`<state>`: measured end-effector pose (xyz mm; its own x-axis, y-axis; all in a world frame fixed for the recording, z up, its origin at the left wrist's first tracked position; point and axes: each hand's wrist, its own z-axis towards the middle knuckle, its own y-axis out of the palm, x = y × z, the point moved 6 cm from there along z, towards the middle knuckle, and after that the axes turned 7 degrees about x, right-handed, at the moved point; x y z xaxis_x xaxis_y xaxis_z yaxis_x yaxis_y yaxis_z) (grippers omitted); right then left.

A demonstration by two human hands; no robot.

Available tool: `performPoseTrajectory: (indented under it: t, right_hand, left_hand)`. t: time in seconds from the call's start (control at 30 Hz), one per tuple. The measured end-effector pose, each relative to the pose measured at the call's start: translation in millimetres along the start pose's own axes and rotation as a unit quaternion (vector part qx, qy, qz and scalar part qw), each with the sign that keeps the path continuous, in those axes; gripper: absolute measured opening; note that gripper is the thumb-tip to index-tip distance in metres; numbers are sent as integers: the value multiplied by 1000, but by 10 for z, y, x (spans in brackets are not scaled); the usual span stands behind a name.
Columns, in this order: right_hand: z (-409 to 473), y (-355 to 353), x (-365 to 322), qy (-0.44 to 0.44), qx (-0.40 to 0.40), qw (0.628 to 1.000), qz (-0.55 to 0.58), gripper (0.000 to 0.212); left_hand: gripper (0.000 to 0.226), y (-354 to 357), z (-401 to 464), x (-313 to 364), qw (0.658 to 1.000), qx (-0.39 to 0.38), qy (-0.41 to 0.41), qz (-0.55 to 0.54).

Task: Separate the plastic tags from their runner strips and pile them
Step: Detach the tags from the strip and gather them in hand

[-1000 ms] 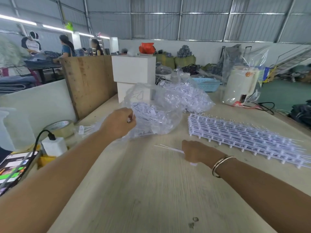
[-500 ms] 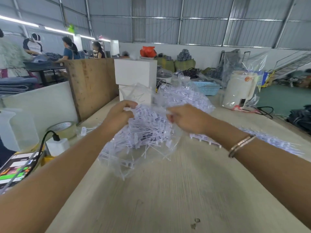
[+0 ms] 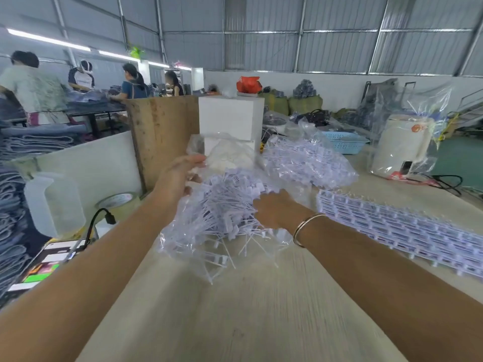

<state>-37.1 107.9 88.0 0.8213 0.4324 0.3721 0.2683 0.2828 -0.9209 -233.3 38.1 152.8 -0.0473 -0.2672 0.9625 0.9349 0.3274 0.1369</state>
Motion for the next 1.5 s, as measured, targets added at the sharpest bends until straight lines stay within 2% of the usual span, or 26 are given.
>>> performPoseTrajectory:
  t: [0.07, 0.13, 0.2, 0.27, 0.3, 0.4, 0.43, 0.5, 0.57, 0.63, 0.7, 0.77, 0.8, 0.9, 0.93, 1.0, 1.03, 1.07, 1.1, 1.13, 1.2, 1.23, 1.3, 1.37, 1.47, 1.5]
  right_hand:
    - [33, -17, -91, 11, -1, 1000, 1, 43]
    - [9, -112, -246, -13, 6, 999, 42, 45]
    - [-88, -339, -269, -27, 66, 993, 98, 35]
    - [-241, -472, -198, -38, 94, 992, 76, 15]
    - [-339, -450, -167, -34, 58, 997, 48, 9]
    - [-578, -186, -237, -20, -107, 992, 65, 18]
    - [-607, -141, -342, -36, -122, 985, 114, 21]
    - [-605, -98, -588, -70, -125, 968, 207, 31]
    - [-595, -85, -762, -74, -119, 956, 258, 33]
    - [-590, -83, -768, -80, -92, 946, 300, 34]
    - [-581, -134, -563, -79, -19, 955, 284, 32]
    - [-592, -164, -189, -29, 39, 971, 233, 31]
    - [-616, -115, -17, -4, 34, 983, 178, 37]
    - [-747, 85, 291, 15, -87, 996, -19, 74]
    - [-790, 117, 290, 7, -106, 992, -63, 74]
    - [-813, 21, 217, -23, -76, 991, -110, 38]
    - [-790, -111, 219, -23, -37, 996, -84, 23]
    - [-738, -278, 306, 5, 14, 999, -45, 22]
    - [-689, -483, 433, 51, 70, 996, 11, 23]
    - [-648, -683, 592, 107, 125, 983, 87, 23]
    - [-601, -982, 890, 195, 227, 922, 247, 26]
    - [-577, -1047, 958, 217, 248, 898, 292, 27]
    - [-488, -995, 862, 206, 170, 931, 250, 25]
    - [-484, -890, 853, 211, 141, 951, 174, 21]
    - [-568, -960, 1065, 231, 178, 942, 168, 33]
    - [-605, -961, 1125, 243, 177, 938, 171, 41]
  left_hand:
    - [20, 179, -95, 10, 993, -67, 38, 93]
    - [18, 396, -225, -64, 952, -161, 88, 245]
    - [14, 518, -329, -181, 892, -207, 147, 373]
    - [14, 513, -383, -277, 858, -207, 171, 438]
    - [13, 506, -409, -326, 843, -207, 172, 466]
    - [12, 552, -468, -484, 780, -235, 158, 558]
    - [12, 586, -494, -520, 774, -244, 152, 564]
    - [9, 659, -528, -536, 799, -245, 148, 530]
    - [18, 697, -549, -509, 821, -246, 149, 493]
    - [27, 667, -554, -475, 817, -250, 162, 494]
    - [33, 575, -555, -469, 773, -271, 172, 548]
    - [40, 445, -599, -537, 709, -331, 135, 608]
    - [47, 374, -649, -592, 674, -368, 101, 632]
    - [71, 195, -765, -658, 561, -423, 45, 710]
    - [75, 160, -785, -644, 524, -428, 49, 735]
    - [81, 147, -815, -601, 476, -433, 53, 764]
    - [82, 159, -825, -571, 470, -434, 52, 767]
    - [83, 174, -822, -518, 481, -430, 48, 763]
    - [84, 198, -800, -448, 509, -420, 45, 750]
    - [86, 223, -767, -352, 550, -407, 46, 728]
    - [91, 282, -667, -63, 646, -364, 84, 666]
    - [93, 298, -611, 94, 687, -338, 112, 633]
    - [95, 290, -518, 300, 744, -317, 134, 573]
    - [97, 227, -489, 307, 750, -340, 122, 554]
    - [107, 26, -443, 220, 738, -344, 113, 570]
    - [101, -20, -437, 189, 728, -342, 119, 582]
